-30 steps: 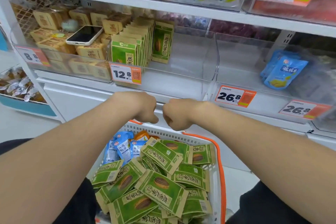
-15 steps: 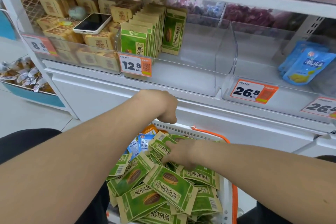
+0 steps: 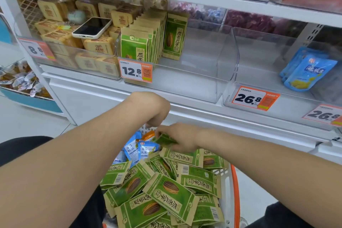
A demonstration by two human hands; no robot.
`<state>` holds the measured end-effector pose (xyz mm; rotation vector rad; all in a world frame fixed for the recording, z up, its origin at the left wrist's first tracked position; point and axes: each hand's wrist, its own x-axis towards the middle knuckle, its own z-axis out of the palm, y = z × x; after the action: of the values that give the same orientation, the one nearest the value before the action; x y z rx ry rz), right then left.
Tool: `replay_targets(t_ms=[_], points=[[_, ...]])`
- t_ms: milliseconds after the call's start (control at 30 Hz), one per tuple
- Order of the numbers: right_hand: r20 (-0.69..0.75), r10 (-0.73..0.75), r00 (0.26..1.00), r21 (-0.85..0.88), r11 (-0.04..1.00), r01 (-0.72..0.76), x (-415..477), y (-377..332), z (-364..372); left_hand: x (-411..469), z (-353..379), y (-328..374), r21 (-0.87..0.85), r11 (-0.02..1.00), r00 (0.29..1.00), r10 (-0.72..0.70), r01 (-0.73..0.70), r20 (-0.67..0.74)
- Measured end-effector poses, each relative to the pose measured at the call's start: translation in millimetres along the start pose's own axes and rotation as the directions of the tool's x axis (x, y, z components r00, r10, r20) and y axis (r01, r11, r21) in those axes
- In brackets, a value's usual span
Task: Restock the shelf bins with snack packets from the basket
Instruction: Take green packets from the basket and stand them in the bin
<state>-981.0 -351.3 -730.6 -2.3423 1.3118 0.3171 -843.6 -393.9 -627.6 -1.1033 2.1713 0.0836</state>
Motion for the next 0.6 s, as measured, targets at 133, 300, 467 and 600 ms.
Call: replay_targets(t_ms=[133,300,467,600], points=[[-0.242,0.044,0.969,0.069,0.997,-0.028,-11.4,-3.3,-39.3,-4.5,-2.6,-9.7,-0.081,0.997,1.000,0.005,-0.004,0.011],[-0.539,0.082,0.838,0.237,0.970,0.058,-22.2,-17.2,-55.2,-17.1,-16.2,-20.2,-0.476,0.879,0.998,-0.048,0.020,-0.047],[-0.755,0.356,0.550,0.529,0.827,0.191,-31.6,-19.7,-74.0,-29.1,-23.3,-38.2,-0.674,0.733,0.945,-0.151,-0.090,-0.291],[-0.734,0.600,0.318,0.676,0.597,0.432,-36.9,-27.3,-96.5,-39.4,-30.6,-39.5,-0.826,0.464,0.811,-0.316,-0.320,-0.492]])
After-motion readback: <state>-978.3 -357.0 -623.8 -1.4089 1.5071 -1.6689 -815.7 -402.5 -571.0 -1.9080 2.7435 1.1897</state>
